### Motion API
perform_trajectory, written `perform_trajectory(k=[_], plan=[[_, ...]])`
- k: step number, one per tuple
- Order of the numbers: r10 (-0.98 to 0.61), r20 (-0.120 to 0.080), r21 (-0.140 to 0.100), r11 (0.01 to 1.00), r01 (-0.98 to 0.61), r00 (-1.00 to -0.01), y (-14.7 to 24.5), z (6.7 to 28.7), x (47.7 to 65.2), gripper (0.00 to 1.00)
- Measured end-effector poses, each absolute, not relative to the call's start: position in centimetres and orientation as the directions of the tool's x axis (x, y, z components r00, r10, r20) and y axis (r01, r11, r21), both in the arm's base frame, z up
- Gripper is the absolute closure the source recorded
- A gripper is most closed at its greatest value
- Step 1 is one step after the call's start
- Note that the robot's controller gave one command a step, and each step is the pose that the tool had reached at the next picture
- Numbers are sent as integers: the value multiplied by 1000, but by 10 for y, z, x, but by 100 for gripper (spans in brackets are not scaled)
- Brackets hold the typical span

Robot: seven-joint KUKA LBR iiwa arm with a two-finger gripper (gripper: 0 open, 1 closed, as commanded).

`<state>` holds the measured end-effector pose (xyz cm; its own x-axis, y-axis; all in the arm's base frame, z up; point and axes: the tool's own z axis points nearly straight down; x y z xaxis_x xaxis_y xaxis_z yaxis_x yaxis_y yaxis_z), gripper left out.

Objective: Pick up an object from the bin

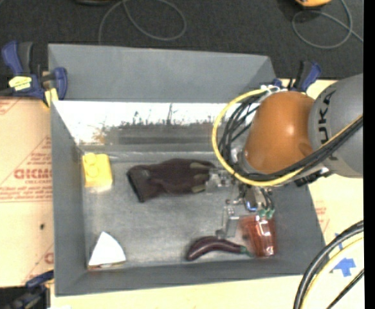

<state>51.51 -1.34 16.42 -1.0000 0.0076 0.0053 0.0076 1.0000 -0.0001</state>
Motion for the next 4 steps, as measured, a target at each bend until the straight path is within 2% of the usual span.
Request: perform_trajectory(k=[1, 2, 3, 4], plan=[[7, -2, -1, 1000, 7, -1000, -14, 168, 517, 0], [-63, -8, -1, 998, -63, -998, -24, 136, 509, 0], [19, -3, 0, 1000, 19, -1000, -33, 101, 496, 0], [118, -10, 1, 993, 118, -993, -34, 74, 490, 100]])
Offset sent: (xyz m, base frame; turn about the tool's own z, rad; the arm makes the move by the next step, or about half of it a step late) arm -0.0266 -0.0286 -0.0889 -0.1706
